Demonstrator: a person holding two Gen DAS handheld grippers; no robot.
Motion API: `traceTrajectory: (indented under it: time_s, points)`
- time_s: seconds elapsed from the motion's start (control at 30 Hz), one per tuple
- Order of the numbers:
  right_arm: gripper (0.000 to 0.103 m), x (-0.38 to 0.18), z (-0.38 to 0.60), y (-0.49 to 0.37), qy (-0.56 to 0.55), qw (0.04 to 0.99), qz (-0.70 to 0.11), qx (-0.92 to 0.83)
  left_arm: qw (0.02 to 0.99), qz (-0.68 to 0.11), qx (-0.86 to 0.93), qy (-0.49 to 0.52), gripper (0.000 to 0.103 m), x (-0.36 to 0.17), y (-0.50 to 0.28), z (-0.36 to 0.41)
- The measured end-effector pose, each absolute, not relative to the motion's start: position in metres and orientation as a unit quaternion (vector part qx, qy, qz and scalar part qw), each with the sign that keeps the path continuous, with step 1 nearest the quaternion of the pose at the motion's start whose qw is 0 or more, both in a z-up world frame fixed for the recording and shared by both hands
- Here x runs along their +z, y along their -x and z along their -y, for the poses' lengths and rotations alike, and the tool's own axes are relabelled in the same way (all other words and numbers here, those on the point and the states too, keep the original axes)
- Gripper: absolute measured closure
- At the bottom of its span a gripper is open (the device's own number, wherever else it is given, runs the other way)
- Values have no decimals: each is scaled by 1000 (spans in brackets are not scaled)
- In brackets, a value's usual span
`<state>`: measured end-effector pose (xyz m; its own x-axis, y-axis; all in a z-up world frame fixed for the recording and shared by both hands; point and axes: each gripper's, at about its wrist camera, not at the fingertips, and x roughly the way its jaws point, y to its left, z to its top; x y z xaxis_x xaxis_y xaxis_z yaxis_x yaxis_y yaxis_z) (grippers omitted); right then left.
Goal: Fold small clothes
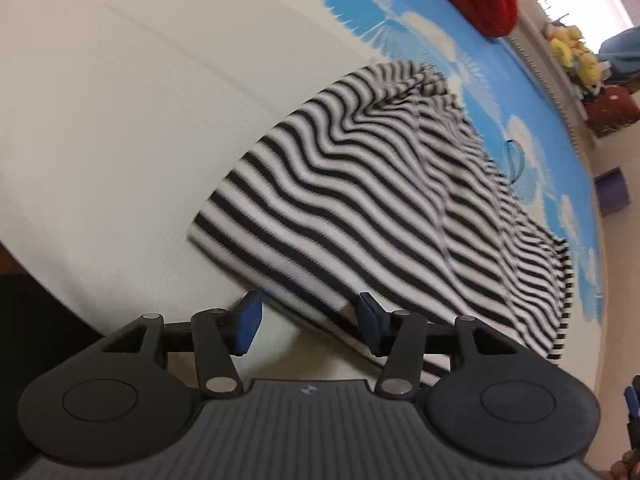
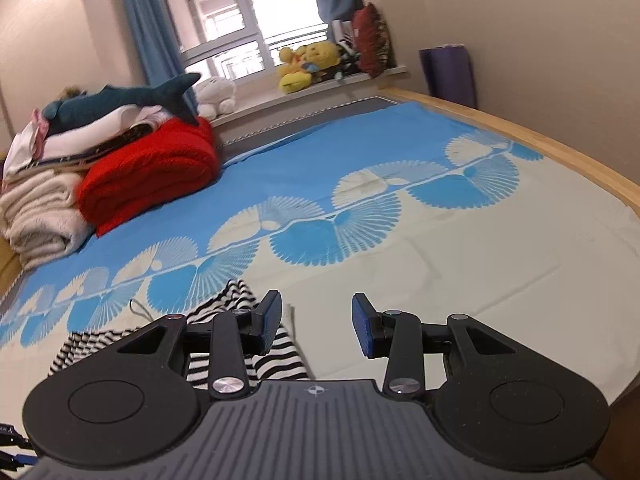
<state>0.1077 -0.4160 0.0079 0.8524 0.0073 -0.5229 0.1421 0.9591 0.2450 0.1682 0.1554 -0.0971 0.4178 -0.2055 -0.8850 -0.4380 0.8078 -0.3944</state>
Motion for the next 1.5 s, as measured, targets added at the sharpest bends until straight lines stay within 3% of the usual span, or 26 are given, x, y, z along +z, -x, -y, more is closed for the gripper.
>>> traceTrajectory:
  time_s: [0.13, 0.47, 0.5, 0.57, 0.6, 0.63, 0.83, 1.0, 1.17, 1.33, 1.5]
  points:
    - [62, 9, 407, -107, -115, 955, -270, -28, 775, -538, 80, 321, 40, -108, -169, -160]
    - [62, 11, 409, -103, -107, 956, -270, -36, 758, -474, 114, 433, 40, -122, -163, -173]
    - [62, 10, 409, -102, -108, 956, -270, -38, 758, -473, 114, 434, 42, -122, -163, -174]
    - [62, 10, 410, -102, -110, 956, -269, -42, 765, -475, 109, 420, 60, -120, -166, -170]
    - [62, 10, 411, -102, -111, 956, -269, -44, 771, -475, 105, 410, 76, -118, -167, -169]
    - [62, 10, 412, -101, -114, 956, -267, -46, 778, -471, 100, 403, 83, -116, -168, -168]
    - [62, 9, 415, -101, -131, 954, -263, -61, 821, -445, 88, 348, 89, -87, -165, -157]
    - [62, 8, 415, -104, -141, 953, -261, -63, 855, -444, 101, 247, 90, -44, -169, -148]
    - [62, 8, 421, -107, -135, 954, -262, -58, 879, -450, 147, 64, 90, -2, -175, -106]
    - [62, 7, 437, -109, -154, 951, -260, -65, 922, -361, 67, -124, 91, 45, -173, 18]
    - [62, 7, 451, -105, -154, 953, -251, -67, 922, -299, -79, -232, 91, 41, -152, 169]
